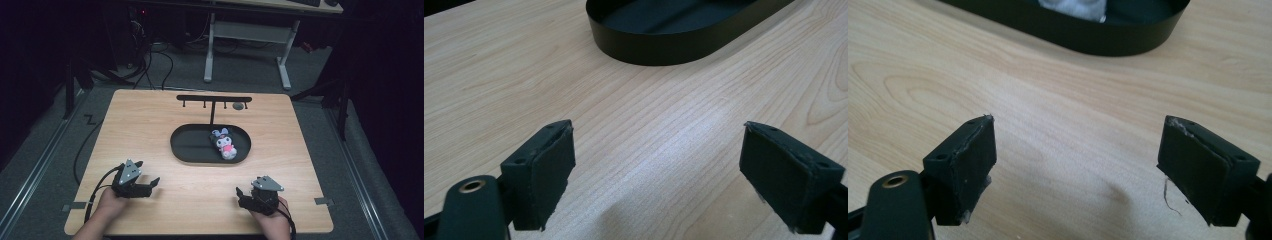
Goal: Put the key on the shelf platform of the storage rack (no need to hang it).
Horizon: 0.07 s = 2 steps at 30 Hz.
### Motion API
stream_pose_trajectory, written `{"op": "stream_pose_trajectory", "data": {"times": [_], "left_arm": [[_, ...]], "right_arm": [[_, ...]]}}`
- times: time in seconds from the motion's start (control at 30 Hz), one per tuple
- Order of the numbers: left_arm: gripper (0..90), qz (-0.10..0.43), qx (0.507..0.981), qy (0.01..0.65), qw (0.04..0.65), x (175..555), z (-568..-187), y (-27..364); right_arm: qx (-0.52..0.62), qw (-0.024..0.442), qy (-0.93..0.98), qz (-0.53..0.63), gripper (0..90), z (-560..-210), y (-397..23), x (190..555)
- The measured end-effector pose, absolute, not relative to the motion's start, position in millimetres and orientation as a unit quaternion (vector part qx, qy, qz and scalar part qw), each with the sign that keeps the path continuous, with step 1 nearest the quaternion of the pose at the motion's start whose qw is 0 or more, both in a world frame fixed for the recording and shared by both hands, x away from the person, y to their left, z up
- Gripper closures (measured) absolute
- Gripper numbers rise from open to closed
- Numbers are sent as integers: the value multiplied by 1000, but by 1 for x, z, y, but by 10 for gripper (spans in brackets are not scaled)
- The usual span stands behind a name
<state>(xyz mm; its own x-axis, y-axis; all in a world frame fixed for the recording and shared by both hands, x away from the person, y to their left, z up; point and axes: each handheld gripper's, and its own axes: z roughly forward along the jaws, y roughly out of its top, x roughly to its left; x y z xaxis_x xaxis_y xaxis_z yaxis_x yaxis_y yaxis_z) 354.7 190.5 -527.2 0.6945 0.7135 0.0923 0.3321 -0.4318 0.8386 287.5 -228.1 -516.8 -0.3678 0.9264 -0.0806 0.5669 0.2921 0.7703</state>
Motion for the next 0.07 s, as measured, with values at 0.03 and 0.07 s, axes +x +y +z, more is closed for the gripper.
{"op": "stream_pose_trajectory", "data": {"times": [0.03, 0.07], "left_arm": [[154, 224, 816, 320, 426, 355, -527, 190], [154, 224, 817, 320, 425, 355, -527, 190]], "right_arm": [[493, 270, 757, 333, 158, -517, -228, 287], [493, 273, 755, 335, 158, -516, -228, 287]]}}
